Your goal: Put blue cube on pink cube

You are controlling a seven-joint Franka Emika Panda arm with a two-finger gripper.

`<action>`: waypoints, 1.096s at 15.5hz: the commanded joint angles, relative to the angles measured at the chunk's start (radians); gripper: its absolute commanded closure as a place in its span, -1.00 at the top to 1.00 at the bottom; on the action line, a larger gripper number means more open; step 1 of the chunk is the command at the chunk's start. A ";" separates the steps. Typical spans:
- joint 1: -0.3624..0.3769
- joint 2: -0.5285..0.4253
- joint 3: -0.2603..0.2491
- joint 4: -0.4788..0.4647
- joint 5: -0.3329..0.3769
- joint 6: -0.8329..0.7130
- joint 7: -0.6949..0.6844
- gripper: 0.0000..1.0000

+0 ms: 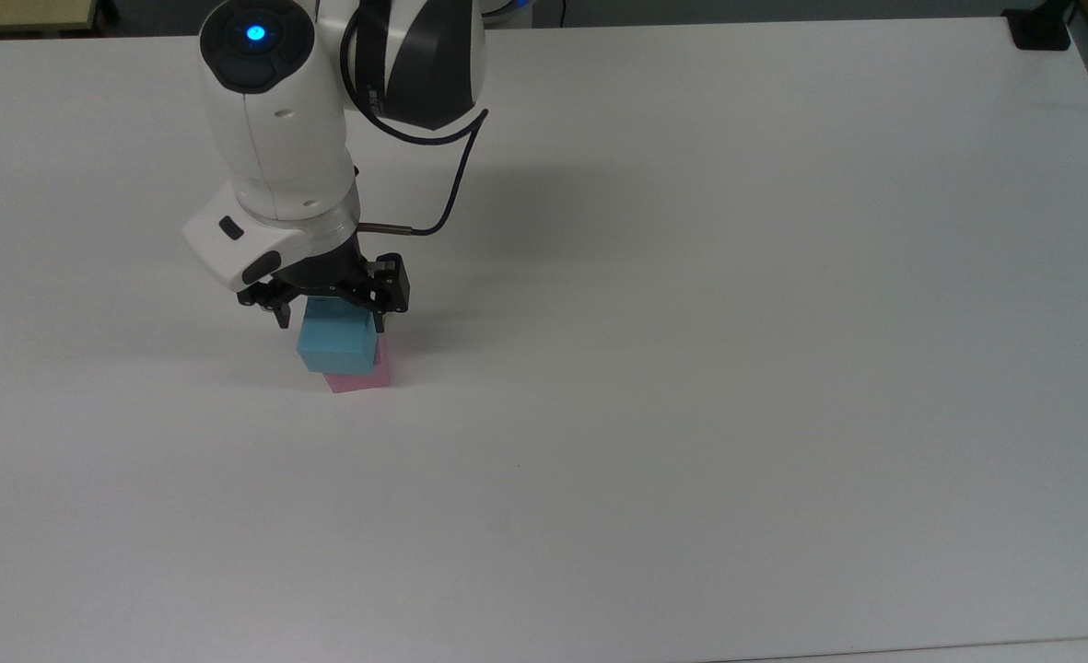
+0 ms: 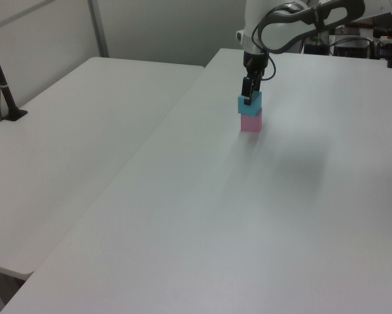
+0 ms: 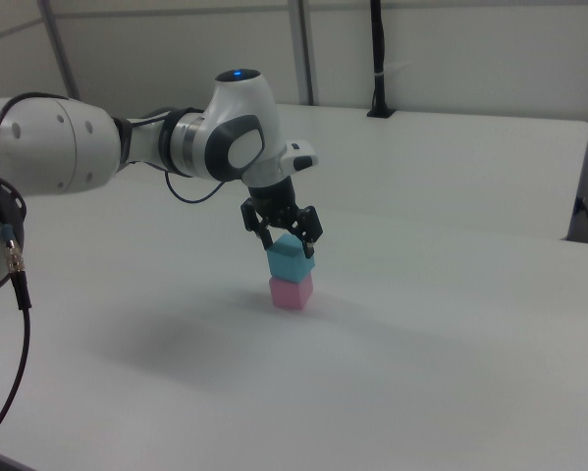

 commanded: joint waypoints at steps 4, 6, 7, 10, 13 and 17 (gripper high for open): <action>-0.015 -0.115 -0.008 -0.009 -0.006 -0.114 0.027 1.00; -0.016 -0.163 -0.013 -0.006 -0.003 -0.165 0.050 1.00; -0.022 -0.192 -0.016 -0.005 -0.003 -0.196 0.078 1.00; -0.055 -0.304 -0.017 -0.003 -0.003 -0.344 0.115 1.00; -0.056 -0.421 -0.027 -0.005 -0.003 -0.479 0.116 1.00; -0.038 -0.490 -0.043 -0.012 -0.007 -0.552 0.116 1.00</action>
